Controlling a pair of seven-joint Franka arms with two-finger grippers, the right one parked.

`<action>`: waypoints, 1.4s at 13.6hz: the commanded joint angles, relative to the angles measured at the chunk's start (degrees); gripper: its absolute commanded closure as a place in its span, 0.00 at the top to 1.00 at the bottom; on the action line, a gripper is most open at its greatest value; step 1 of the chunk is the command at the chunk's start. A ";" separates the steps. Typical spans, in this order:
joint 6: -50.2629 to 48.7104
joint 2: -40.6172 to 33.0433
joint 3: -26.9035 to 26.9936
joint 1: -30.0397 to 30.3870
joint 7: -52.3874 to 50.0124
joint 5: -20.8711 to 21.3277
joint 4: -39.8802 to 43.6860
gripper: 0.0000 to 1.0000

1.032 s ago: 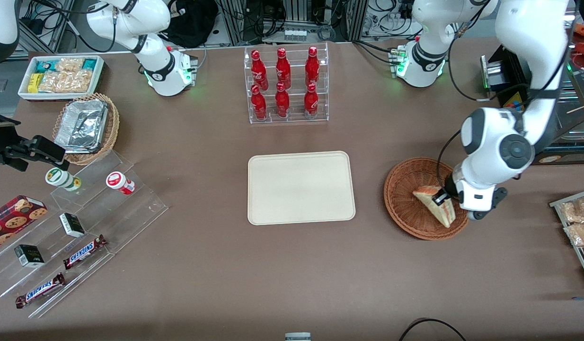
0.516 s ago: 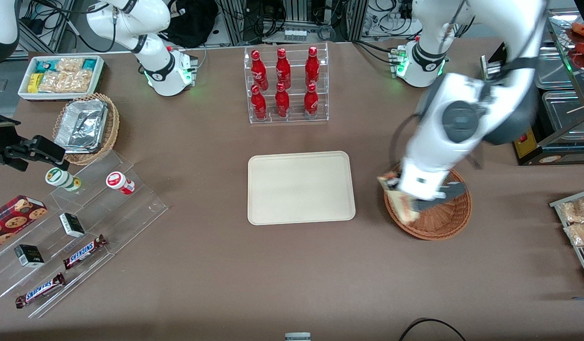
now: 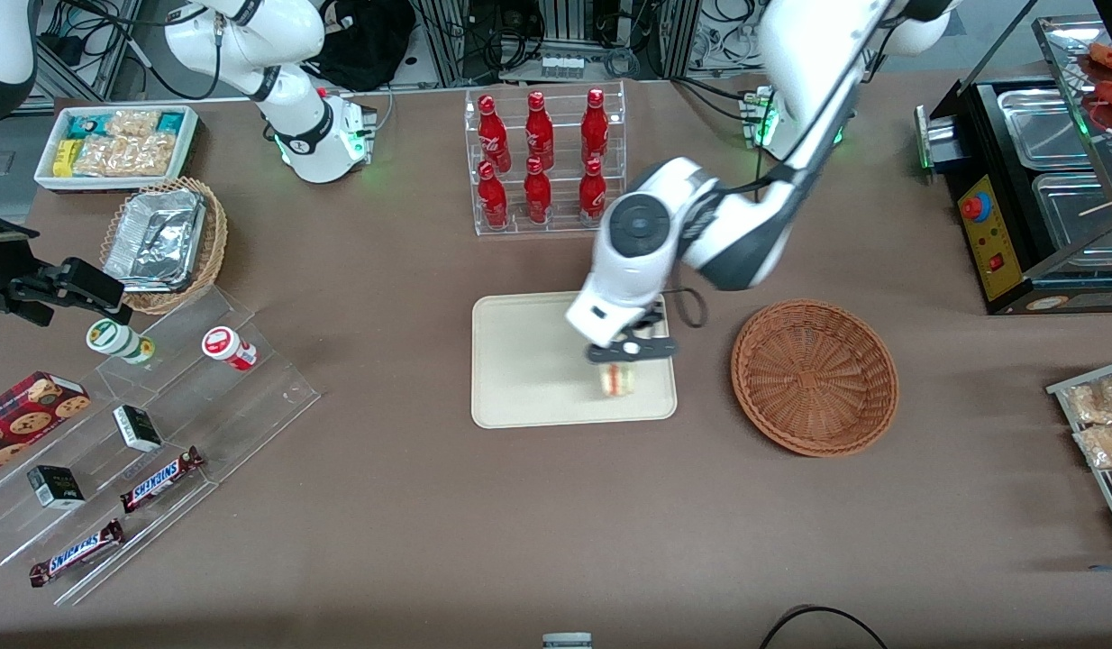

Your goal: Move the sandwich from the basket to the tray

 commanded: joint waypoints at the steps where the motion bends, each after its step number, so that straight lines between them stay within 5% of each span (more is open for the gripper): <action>1: 2.19 4.66 0.64 -3.28 -1.96 1.23 3.49 0.11; 13: 3.60 9.59 0.90 -5.84 -7.77 2.55 3.50 0.14; 14: 3.60 9.59 0.82 -5.84 -8.03 3.16 3.50 0.32; 15: 3.60 9.59 0.82 -5.84 -8.56 3.26 3.50 0.77; 16: 3.51 9.33 0.90 -5.84 -8.56 3.35 3.50 0.99; 19: 2.81 5.57 0.90 -5.32 -9.35 3.26 3.15 1.00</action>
